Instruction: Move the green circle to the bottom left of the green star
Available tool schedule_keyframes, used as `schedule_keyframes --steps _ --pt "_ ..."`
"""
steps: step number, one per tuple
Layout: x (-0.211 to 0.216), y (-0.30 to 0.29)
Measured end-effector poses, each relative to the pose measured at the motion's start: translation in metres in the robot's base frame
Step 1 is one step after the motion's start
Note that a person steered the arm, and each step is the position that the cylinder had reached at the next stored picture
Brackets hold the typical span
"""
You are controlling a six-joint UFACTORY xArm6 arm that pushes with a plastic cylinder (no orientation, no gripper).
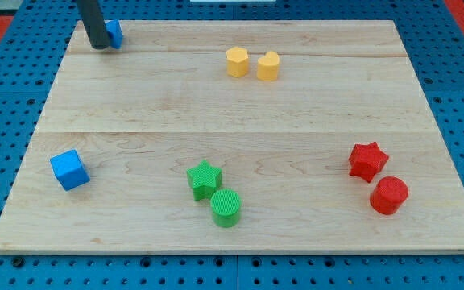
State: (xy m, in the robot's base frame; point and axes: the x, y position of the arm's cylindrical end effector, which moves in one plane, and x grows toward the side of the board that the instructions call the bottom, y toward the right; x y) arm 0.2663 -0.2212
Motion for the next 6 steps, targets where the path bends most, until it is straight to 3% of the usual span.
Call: schedule_keyframes --steps 1,2,4,6 --pt "0.021 0.052" --pt "-0.008 0.111" --pt "-0.056 0.119" --pt "-0.068 0.108"
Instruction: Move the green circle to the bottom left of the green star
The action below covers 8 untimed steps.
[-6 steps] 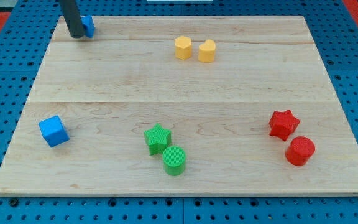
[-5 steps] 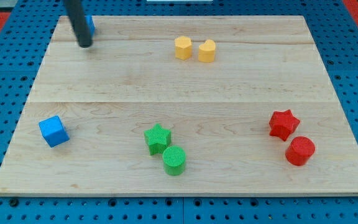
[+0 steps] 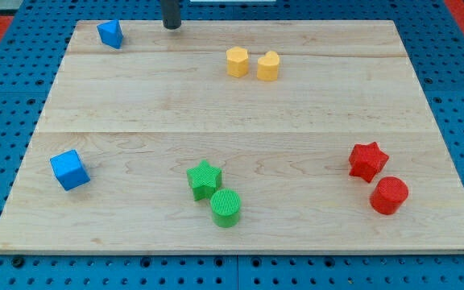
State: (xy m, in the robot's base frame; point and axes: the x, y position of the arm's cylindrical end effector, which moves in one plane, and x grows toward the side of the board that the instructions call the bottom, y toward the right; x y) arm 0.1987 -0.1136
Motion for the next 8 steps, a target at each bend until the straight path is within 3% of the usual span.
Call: schedule_keyframes --steps 2,3,4,5,6,7,8 --pt "0.015 -0.011" --pt "0.075 0.011" --pt "0.19 0.073" --pt "0.231 0.196" --pt "0.325 0.218" --pt "0.387 0.192" --pt "0.385 0.121"
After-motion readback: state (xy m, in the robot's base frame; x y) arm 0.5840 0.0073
